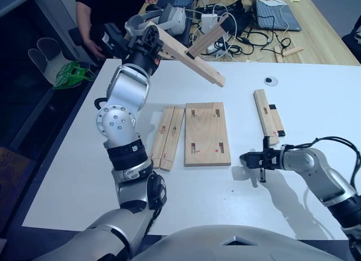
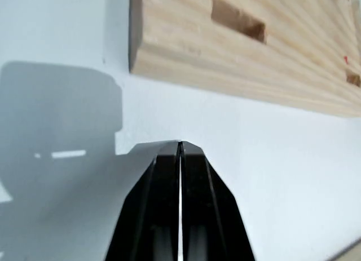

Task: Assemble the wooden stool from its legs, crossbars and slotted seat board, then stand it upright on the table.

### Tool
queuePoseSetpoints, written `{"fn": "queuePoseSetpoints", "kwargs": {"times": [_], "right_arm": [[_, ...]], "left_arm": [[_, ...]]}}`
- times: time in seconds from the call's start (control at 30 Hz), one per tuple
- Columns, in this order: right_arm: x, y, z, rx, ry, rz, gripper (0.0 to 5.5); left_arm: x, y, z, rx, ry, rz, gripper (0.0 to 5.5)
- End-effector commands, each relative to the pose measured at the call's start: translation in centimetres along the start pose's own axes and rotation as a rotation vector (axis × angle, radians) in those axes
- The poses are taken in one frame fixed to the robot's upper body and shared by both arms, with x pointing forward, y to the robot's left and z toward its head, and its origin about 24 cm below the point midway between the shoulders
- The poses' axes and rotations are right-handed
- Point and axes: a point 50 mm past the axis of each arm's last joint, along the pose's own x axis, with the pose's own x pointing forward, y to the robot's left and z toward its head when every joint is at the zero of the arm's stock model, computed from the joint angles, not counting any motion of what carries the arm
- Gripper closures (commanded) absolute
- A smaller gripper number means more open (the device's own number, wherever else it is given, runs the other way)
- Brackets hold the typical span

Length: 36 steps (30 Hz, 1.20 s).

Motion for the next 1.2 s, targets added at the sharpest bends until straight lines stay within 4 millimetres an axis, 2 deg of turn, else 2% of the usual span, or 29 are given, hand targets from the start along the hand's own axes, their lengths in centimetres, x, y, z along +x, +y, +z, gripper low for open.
{"fn": "queuePoseSetpoints", "kwargs": {"times": [0.03, 0.13, 0.27, 0.4, 0.5, 0.57, 0.7, 0.77, 0.83, 0.97, 1.2], "right_arm": [[2.9, -0.5, 0.9, 0.014, -0.033, -0.024, 5.5], [5.1, -1.2, 2.0, 0.025, -0.085, -0.07, 5.5], [7.3, -1.9, 3.0, 0.035, -0.124, -0.121, 5.5], [7.5, -1.8, 2.8, 0.079, -0.137, -0.158, 5.5], [6.5, -2.1, 1.3, 0.162, -0.11, -0.236, 5.5], [5.0, -3.0, -0.4, 0.271, -0.097, -0.384, 5.5], [1.1, -5.2, -4.4, 0.612, -0.125, -0.782, 5.5], [-0.5, -5.4, -6.2, 0.812, -0.161, -0.963, 5.5], [-1.5, -5.2, -7.4, 0.974, -0.206, -1.066, 5.5], [-3.0, -4.6, -8.8, 1.193, -0.298, -1.188, 5.5], [-3.4, -3.9, -9.4, 1.283, -0.317, -1.203, 5.5]], "left_arm": [[-0.3, 0.2, 0.3, 0.071, 0.011, 0.015, 4.49], [-0.8, 0.6, 0.4, 0.19, 0.033, 0.015, 4.49], [-1.6, 1.6, 1.7, 0.3, 0.019, 0.033, 4.49], [-1.6, 1.6, 3.2, 0.361, -0.005, 0.019, 4.49], [-1.9, 0.9, 4.9, 0.453, 0.0, -0.052, 4.49], [-2.4, 0.5, 5.9, 0.517, 0.029, -0.097, 4.49], [-4.0, 1.0, 5.0, 0.579, 0.167, -0.12, 4.49], [-4.8, 1.4, 4.5, 0.599, 0.215, -0.113, 4.49], [-5.2, 1.6, 4.3, 0.627, 0.25, -0.107, 4.49], [-6.1, 2.2, 4.6, 0.675, 0.306, -0.077, 4.49], [-7.7, 3.2, 3.3, 0.666, 0.371, -0.053, 4.49]]}}
